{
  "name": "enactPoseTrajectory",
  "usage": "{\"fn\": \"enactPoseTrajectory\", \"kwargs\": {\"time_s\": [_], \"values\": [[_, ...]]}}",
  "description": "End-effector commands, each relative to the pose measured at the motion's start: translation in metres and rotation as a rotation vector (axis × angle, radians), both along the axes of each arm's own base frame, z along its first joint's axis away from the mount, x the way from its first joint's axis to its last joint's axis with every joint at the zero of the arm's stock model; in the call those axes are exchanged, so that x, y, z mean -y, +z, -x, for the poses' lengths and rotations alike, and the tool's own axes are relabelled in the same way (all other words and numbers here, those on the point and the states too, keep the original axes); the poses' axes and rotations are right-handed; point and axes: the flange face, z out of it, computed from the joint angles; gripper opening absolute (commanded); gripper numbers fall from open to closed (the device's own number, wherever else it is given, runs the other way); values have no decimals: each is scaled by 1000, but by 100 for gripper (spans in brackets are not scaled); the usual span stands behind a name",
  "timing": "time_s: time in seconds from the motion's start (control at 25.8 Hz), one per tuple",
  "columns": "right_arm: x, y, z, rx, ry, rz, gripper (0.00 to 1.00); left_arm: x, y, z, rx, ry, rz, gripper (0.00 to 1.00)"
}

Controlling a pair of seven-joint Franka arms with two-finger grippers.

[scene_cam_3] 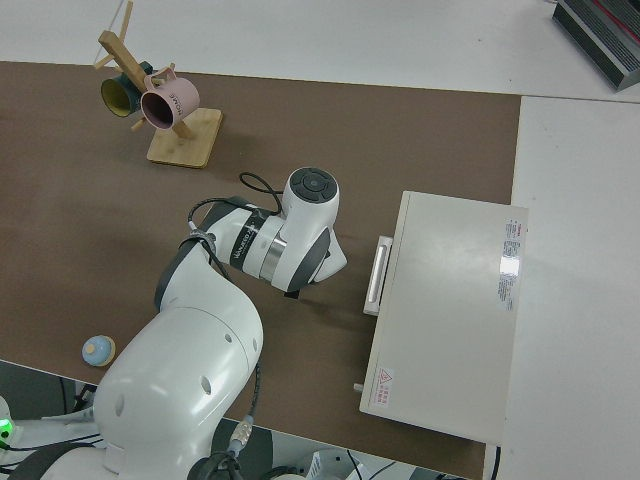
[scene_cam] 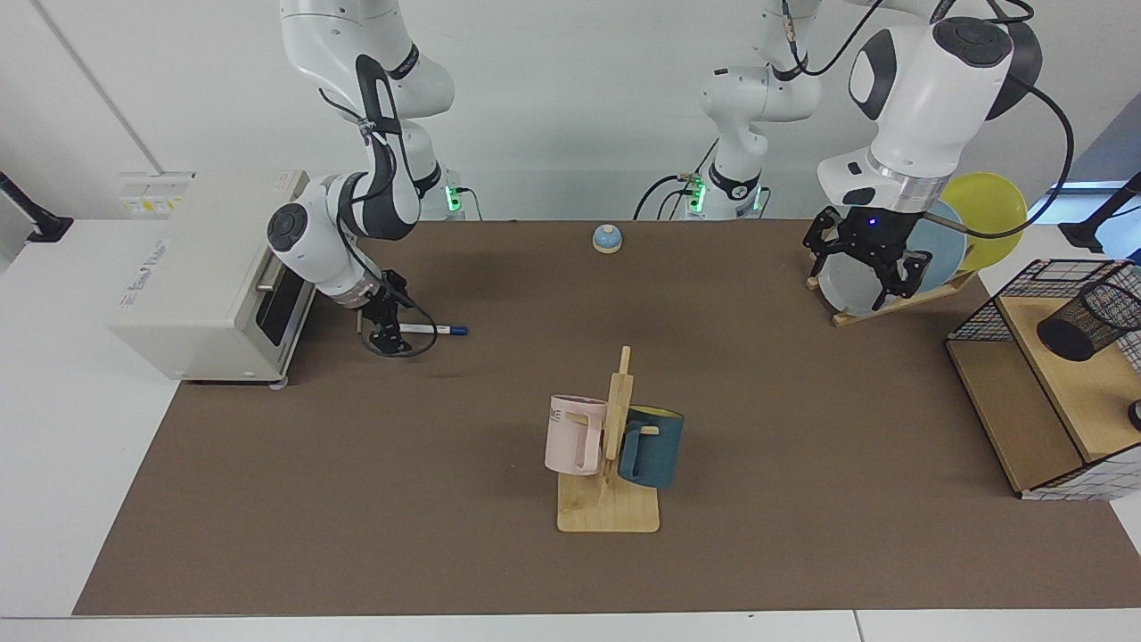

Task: Put markers into pen holder
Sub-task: 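Reach the right gripper down to the blue-capped white marker, then close the right gripper around the middle of the marker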

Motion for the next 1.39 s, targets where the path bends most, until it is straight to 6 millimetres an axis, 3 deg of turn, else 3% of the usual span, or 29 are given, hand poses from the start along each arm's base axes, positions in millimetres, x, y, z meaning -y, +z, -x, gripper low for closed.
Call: {"fn": "enactPoseTrajectory", "kwargs": {"time_s": [0.0, 0.23, 0.43, 0.54, 0.62, 0.74, 0.89, 1.05, 1.2, 1.36], "values": [[6, -3, 5, 36, 35, -23, 99, -2, -13, 3, -22, -103, -30, 99], [7, -6, 5, 42, 75, -27, 82, 0, -16, 8, -68, -191, -38, 100], [8, -9, 5, 41, 82, -28, 75, -3, -17, 11, -91, -331, -37, 100], [8, -9, 5, 41, 82, -28, 63, -5, -18, 12, -94, -392, -37, 100], [7, -9, 5, 43, 106, -32, 48, -6, -20, 13, -100, -400, -35, 100], [4, -7, 3, 44, 155, -43, 1, -5, -21, 14, -101, -436, -33, 100], [-4, 3, 0, 40, 257, -70, 0, -1, -21, 14, -86, -529, 12, 100], [-16, 30, -12, 23, 296, -104, 0, 2, -22, 15, -91, -557, 28, 100], [-21, 55, -10, 92, 408, -144, 0, 5, -23, 16, -95, -615, 26, 100], [-56, 89, -20, 144, 387, -231, 0, 7, -23, 18, -98, -626, 26, 100]]}}
